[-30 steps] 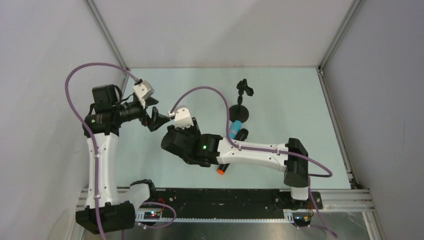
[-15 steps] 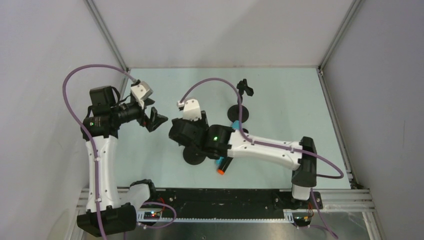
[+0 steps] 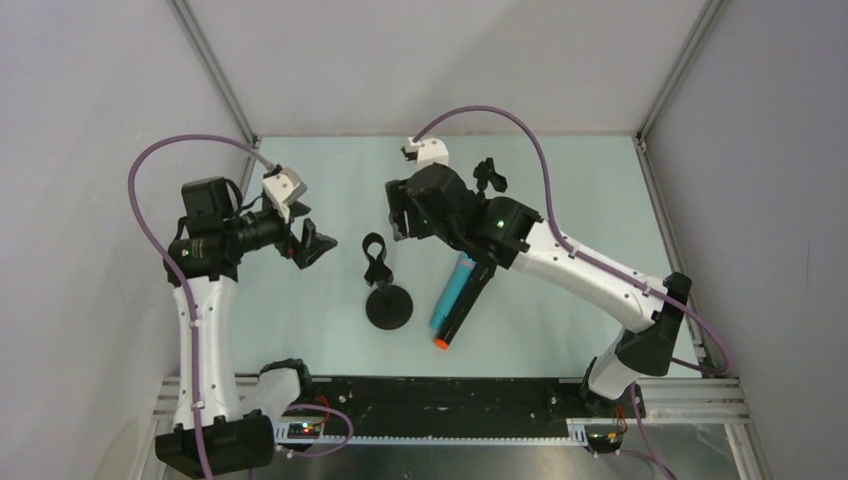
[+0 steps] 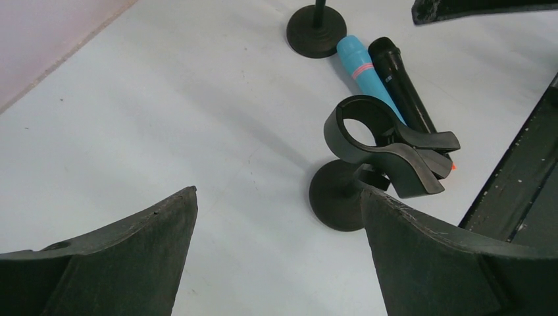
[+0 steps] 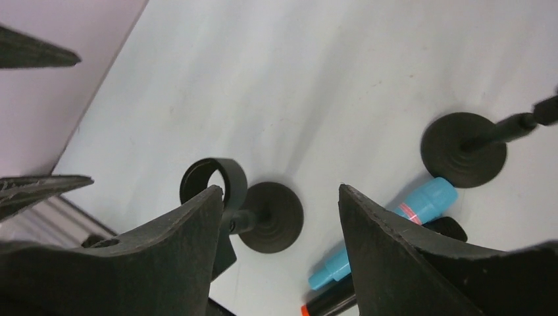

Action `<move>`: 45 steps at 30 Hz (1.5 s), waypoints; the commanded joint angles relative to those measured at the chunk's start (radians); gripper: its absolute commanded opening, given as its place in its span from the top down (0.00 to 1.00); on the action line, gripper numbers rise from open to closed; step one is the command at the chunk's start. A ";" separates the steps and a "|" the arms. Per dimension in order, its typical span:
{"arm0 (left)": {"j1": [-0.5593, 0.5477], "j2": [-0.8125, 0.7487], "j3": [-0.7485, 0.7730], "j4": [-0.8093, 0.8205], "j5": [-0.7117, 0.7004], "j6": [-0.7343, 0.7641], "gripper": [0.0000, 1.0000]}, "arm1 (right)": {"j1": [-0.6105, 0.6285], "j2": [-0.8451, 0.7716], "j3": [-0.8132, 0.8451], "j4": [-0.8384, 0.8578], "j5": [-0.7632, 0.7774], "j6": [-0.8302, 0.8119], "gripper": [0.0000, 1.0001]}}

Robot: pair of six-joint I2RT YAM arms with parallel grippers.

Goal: Attach the microphones to the stand

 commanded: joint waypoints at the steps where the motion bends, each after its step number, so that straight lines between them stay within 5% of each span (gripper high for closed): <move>1: 0.005 -0.032 -0.029 0.002 0.042 -0.032 0.02 | -0.015 0.027 0.033 -0.009 -0.212 -0.137 0.33; 19: -0.077 -0.138 -0.092 0.002 0.045 -0.060 0.02 | -0.003 0.227 0.176 -0.119 -0.301 -0.179 0.49; 23: -0.081 -0.132 -0.099 0.003 0.072 -0.070 0.02 | -0.011 0.263 0.192 -0.123 -0.268 -0.166 0.61; 27: -0.081 -0.151 -0.133 0.002 0.132 -0.111 0.02 | -0.023 0.263 0.185 -0.117 -0.214 -0.109 0.89; 29: -0.081 -0.155 -0.155 0.001 0.155 -0.130 0.02 | -0.024 0.243 0.165 -0.107 -0.167 -0.061 1.00; 37: -0.107 -0.155 -0.147 0.001 0.163 -0.082 0.02 | 0.034 0.159 0.109 -0.132 0.161 0.304 1.00; 45: -0.110 -0.242 -0.253 0.001 0.201 0.095 0.02 | 0.106 0.318 0.406 -0.490 0.274 0.615 1.00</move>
